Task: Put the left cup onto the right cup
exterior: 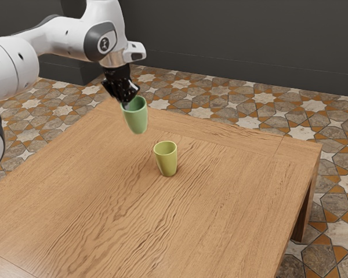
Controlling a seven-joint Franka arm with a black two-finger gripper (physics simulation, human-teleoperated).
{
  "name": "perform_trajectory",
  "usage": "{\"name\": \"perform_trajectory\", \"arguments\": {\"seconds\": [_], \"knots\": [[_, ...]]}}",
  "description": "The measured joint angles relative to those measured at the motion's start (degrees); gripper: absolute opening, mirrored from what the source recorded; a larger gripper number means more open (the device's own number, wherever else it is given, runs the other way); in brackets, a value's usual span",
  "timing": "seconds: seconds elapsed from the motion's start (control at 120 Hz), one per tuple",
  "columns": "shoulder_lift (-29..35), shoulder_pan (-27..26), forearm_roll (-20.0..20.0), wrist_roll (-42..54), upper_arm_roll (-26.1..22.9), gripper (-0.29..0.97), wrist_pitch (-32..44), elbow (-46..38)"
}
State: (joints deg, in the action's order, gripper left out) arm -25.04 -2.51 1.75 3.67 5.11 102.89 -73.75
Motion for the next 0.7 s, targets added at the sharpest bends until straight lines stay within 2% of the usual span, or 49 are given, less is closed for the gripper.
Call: {"name": "perform_trajectory", "arguments": {"seconds": [0.292,0.7], "knots": [[-12.04,-1.02,-0.11,-0.12,-2.0,-0.11,-7.56,17.09],[-12.9,-1.47,-0.26,-0.96,-2.89,-0.11,-10.61,15.56]]}}
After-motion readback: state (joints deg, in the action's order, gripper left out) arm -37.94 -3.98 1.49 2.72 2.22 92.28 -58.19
